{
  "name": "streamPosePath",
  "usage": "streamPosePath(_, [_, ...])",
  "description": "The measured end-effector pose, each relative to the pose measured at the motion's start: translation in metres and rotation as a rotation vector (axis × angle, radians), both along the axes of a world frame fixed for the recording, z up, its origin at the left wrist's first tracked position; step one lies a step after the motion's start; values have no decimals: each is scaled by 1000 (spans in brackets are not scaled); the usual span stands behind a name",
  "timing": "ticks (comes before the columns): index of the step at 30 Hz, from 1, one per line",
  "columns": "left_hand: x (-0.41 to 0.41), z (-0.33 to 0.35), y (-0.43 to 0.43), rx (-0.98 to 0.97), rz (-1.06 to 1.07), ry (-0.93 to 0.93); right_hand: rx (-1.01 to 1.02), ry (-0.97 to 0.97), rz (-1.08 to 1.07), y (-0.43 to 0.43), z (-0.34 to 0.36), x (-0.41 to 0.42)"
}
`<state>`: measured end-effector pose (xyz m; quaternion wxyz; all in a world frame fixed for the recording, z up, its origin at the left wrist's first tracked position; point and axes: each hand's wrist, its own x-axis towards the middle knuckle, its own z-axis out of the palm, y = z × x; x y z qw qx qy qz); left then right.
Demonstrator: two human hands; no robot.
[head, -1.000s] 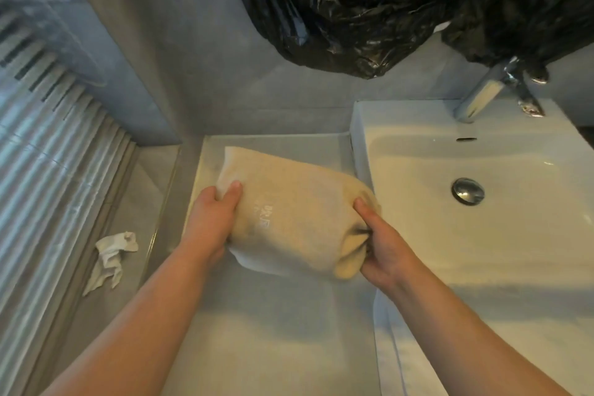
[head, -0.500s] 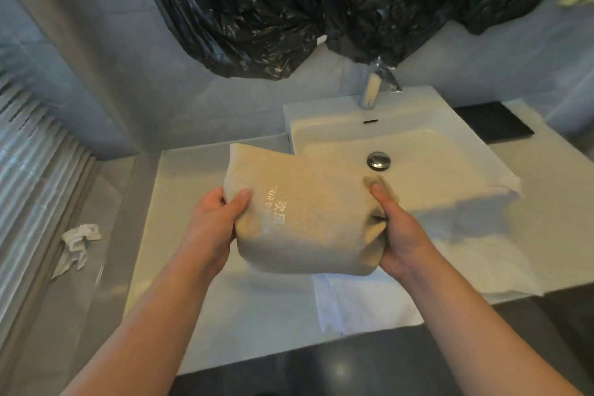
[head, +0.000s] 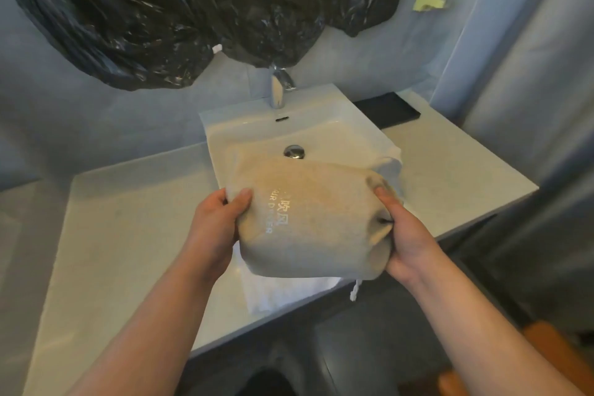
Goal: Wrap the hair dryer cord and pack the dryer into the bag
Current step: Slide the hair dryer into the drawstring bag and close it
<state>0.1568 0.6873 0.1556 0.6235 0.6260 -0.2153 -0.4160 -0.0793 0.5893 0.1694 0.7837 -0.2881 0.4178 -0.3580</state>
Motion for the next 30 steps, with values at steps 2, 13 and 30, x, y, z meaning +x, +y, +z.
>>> streamPosePath(2, [-5, 0, -11, 2, -18, -4, 1, 7, -19, -7, -2, -7])
streamPosePath(13, [3, -14, -119, 51, -45, 18, 49, 66, -96, -100, -11, -1])
streamPosePath(30, [-37, -20, -298, 69, -227, 28, 90, 109, -319, -222, -9, -46])
